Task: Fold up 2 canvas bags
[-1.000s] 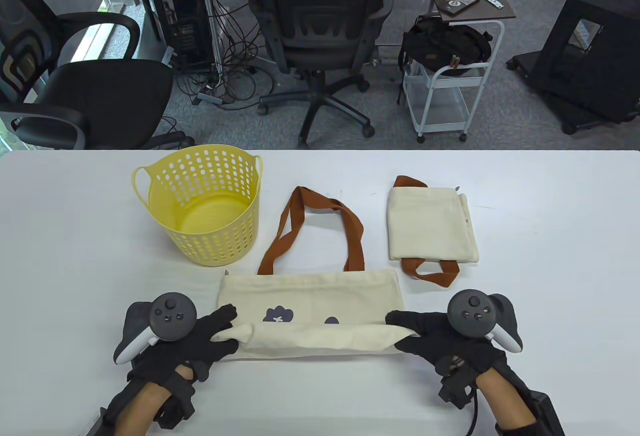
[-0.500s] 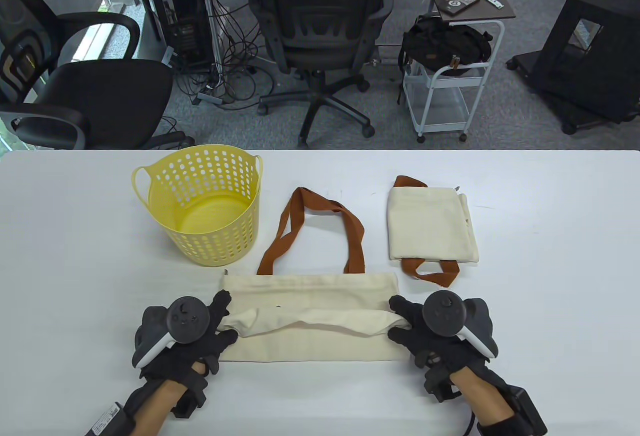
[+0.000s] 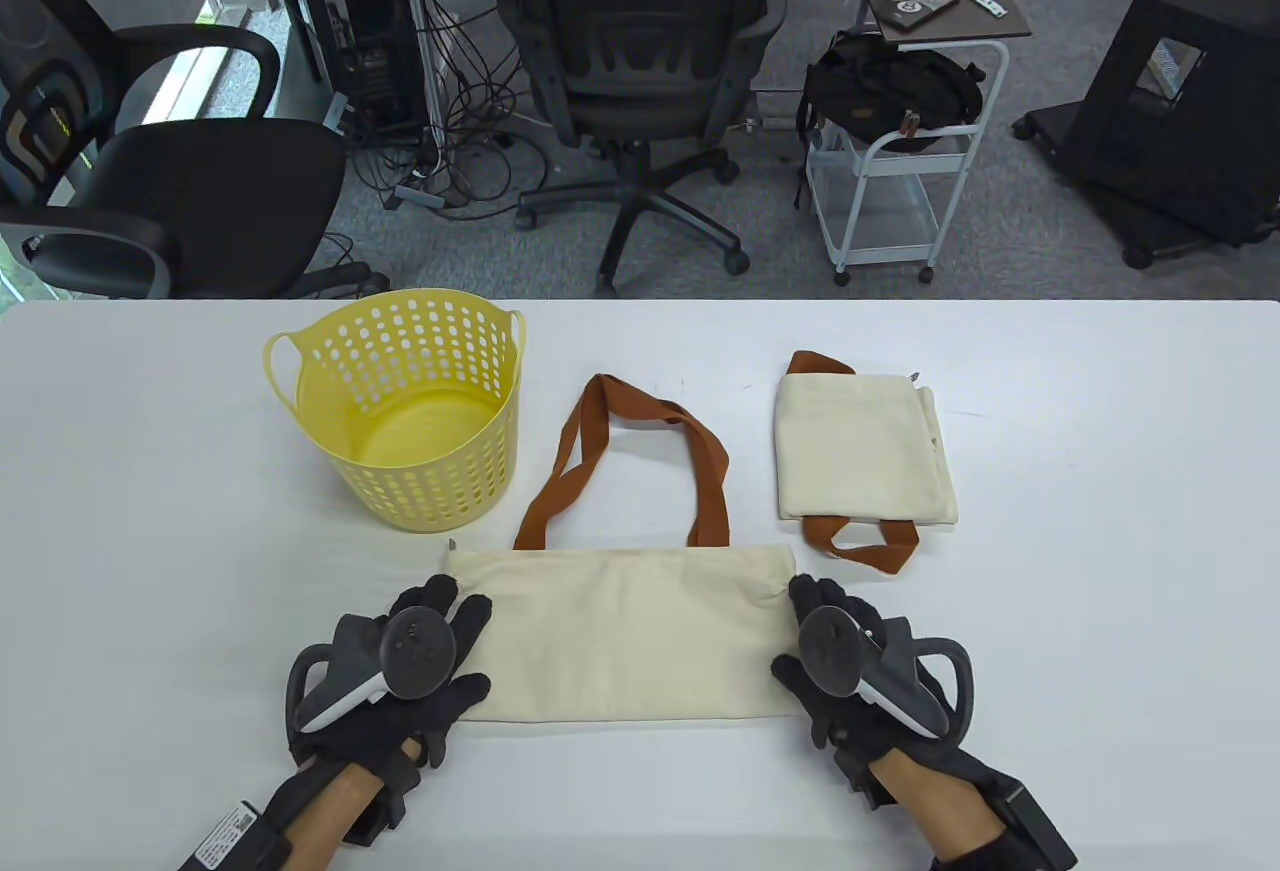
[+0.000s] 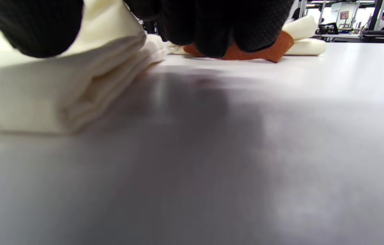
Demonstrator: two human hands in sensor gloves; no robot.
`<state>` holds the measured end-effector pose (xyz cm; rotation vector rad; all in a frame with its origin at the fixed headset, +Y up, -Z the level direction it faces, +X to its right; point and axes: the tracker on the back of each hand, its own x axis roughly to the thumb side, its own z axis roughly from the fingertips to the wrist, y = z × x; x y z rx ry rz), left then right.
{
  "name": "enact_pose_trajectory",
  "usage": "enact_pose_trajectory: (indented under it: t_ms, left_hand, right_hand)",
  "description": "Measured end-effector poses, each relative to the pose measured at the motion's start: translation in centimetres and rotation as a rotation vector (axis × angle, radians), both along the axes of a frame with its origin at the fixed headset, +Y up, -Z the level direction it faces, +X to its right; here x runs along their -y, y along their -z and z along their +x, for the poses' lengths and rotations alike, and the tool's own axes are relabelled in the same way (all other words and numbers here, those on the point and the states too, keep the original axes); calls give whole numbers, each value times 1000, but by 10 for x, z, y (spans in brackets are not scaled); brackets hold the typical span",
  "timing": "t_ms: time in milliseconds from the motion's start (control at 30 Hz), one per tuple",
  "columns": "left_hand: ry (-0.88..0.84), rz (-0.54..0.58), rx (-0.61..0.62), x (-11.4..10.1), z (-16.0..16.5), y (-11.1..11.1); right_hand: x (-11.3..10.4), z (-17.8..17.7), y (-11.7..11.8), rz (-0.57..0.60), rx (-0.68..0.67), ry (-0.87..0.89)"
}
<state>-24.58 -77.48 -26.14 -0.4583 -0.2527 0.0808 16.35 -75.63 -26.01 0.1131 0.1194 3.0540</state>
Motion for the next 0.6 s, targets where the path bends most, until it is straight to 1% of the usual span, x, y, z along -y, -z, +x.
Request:
enact_pose_trajectory:
  t_ms: [67, 100, 133, 200, 333, 367, 400, 467, 500, 600]
  left_hand:
    - [18, -83, 37, 11, 0, 3]
    - [3, -120, 34, 15, 0, 4]
    - [-16, -139, 31, 15, -2, 4]
    - [-10, -133, 26, 15, -3, 5]
    - [-7, -149, 23, 16, -2, 5]
    - [-9, -154, 23, 16, -2, 5]
    - [-11, -156, 22, 16, -3, 6]
    - [-19, -161, 19, 17, -4, 6]
    - [-21, -161, 18, 17, -4, 6]
    - [-26, -160, 14, 17, -4, 6]
  right_hand:
    - [-7, -2, 4, 17, 10, 10]
    - [-12, -5, 10, 24, 15, 17]
    - [-18, -10, 16, 25, 15, 19]
    - [-27, -20, 30, 37, 15, 12]
    - [-48, -56, 74, 31, 18, -28]
    - [-53, -69, 93, 17, 16, -24]
    - [-56, -76, 102, 2, 17, -10]
    - [-59, -95, 132, -52, 34, 41]
    - [-60, -99, 140, -62, 40, 46]
    - [-60, -122, 177, -73, 82, 42]
